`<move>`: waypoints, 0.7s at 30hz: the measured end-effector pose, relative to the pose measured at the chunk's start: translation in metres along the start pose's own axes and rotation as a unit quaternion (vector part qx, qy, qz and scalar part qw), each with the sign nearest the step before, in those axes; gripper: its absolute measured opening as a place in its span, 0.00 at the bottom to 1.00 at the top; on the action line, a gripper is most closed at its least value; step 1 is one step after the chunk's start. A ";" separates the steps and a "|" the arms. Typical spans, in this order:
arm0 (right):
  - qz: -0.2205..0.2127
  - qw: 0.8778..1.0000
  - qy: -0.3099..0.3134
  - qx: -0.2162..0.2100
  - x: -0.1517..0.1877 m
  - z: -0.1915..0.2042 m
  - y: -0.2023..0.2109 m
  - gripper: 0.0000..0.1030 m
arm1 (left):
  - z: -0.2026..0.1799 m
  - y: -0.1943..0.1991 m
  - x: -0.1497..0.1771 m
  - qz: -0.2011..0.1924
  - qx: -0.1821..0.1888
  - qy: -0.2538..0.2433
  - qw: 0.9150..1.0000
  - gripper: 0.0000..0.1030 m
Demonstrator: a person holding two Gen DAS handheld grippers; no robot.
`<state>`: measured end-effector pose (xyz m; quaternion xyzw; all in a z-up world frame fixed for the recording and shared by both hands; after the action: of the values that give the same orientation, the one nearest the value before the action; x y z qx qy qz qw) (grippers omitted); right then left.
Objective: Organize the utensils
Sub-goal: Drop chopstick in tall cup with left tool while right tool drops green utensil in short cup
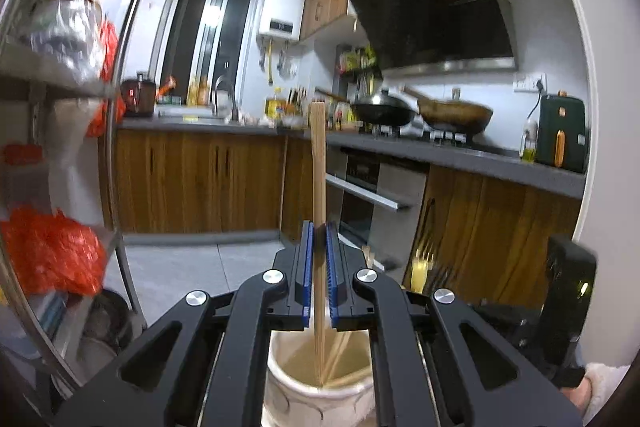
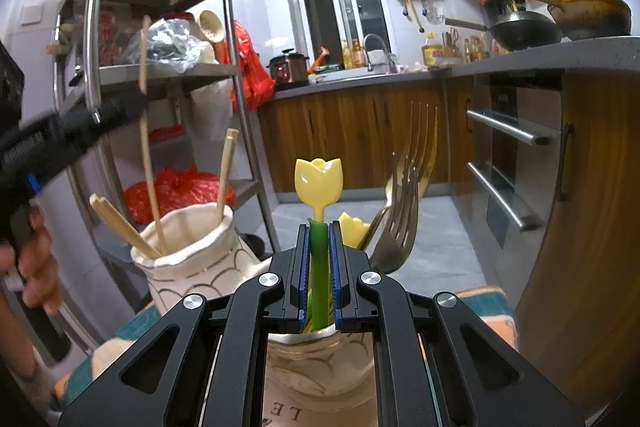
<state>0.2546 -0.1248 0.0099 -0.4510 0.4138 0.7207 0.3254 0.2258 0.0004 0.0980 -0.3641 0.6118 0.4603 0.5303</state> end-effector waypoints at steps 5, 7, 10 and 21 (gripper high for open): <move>0.011 1.000 0.002 0.001 0.006 0.000 -0.002 0.10 | 0.004 -0.012 0.029 0.043 -0.003 0.002 0.999 0.06; 0.014 1.000 -0.002 0.002 0.006 -0.001 -0.003 0.10 | 0.007 -0.015 0.036 0.054 -0.002 0.005 0.999 0.06; 0.019 1.000 -0.002 0.003 0.007 -0.001 -0.005 0.10 | 0.011 -0.018 0.045 0.070 -0.001 0.009 0.998 0.06; 0.006 1.000 -0.001 -0.009 0.003 0.003 0.003 0.31 | 0.016 -0.014 0.052 0.077 -0.010 0.013 0.997 0.06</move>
<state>0.2494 -0.1230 0.0085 -0.4502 0.4096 0.7272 0.3172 0.2351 0.0138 0.0446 -0.3269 0.6404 0.5009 0.4817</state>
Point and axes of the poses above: each gripper's, at about its wrist camera, not at the fingertips, and y roughly against the way its jaws point, z to its left, x to its underside, the point moved 10 cm from there along -y, roughly the way its jaws point, and after that the axes turned 5 degrees about -y, right-handed, at the moved point
